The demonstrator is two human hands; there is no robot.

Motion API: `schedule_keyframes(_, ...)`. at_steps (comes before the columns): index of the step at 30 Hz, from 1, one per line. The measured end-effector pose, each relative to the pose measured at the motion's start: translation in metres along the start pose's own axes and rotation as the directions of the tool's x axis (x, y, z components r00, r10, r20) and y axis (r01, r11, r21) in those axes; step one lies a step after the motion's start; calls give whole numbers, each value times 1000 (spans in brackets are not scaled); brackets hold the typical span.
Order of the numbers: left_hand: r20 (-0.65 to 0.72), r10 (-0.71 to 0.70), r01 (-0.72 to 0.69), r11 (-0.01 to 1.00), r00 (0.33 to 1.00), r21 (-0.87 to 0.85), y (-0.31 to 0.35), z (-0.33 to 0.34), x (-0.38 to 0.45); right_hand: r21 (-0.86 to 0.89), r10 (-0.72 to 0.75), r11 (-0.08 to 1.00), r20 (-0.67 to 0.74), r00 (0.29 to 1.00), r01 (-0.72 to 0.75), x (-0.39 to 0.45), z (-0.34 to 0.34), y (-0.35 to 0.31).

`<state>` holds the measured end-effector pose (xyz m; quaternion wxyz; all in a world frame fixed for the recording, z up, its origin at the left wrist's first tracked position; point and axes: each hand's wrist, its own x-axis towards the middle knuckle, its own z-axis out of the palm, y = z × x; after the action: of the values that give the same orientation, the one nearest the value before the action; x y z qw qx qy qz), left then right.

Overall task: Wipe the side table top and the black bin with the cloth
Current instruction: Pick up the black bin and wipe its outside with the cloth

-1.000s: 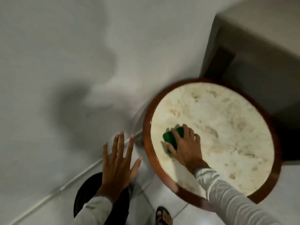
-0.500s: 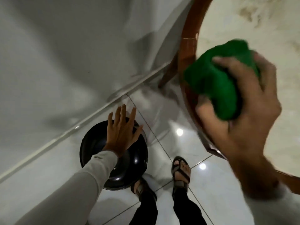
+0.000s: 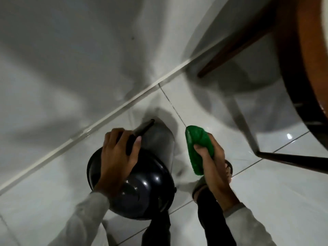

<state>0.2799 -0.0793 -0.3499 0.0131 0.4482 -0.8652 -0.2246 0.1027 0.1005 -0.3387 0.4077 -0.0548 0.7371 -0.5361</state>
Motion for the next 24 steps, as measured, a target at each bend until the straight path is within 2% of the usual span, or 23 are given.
schedule_keyframes(2, -66, -67, 63, 996, 996, -67, -31, -13, -30, -52, 26, 998, 138, 990, -19, -5, 29, 8)
schedule_keyframes(4, -107, -96, 91, 995, 990, -49, -48, -15, -52, -87, 24, 996, 289, 957, 1, -13, 63, 16)
schedule_keyframes(6, -144, -54, 52, 999, 988, -17, -54, -12, -68, -180, -56, 970, 492, 869, 164, -24, 97, 25)
schedule_keyframes(8, -181, -26, 25, 1000, 983, -6, -59, -7, -78, -323, -138, 851, 622, 770, 414, -30, 120, 43)
schedule_keyframes(11, -231, -31, 26, 999, 972, -24, -71, -1, -90, -388, -189, 775, 612, 768, 499, -16, 137, 69)
schedule_keyframes(13, -255, 15, -23, 999, 967, -31, -80, 2, -103, -470, -166, 743, 559, 812, 476, 11, 144, 84)
schedule_keyframes(16, -298, 74, -89, 995, 952, -37, -87, 10, -122, -559, -83, 770, 393, 916, 309, 66, 154, 99)
schedule_keyframes(18, -328, 54, -70, 997, 943, -40, -87, 14, -124, -570, 11, 795, 354, 935, 206, 87, 164, 101)
schedule_keyframes(21, -336, 21, -47, 997, 941, -69, -89, 12, -122, -364, 27, 921, 420, 907, 141, 56, 165, 83)
schedule_keyframes(22, -334, 16, -45, 996, 943, -78, -90, 11, -122, -296, -42, 932, 481, 876, 208, 26, 160, 80)
schedule_keyframes(23, -330, 25, -54, 995, 944, -80, -93, 10, -122, -247, -136, 912, 572, 809, 328, -6, 152, 80)
schedule_keyframes(24, -327, 44, -72, 995, 944, -75, -96, 10, -123, -212, -220, 857, 674, 705, 470, -31, 141, 84)
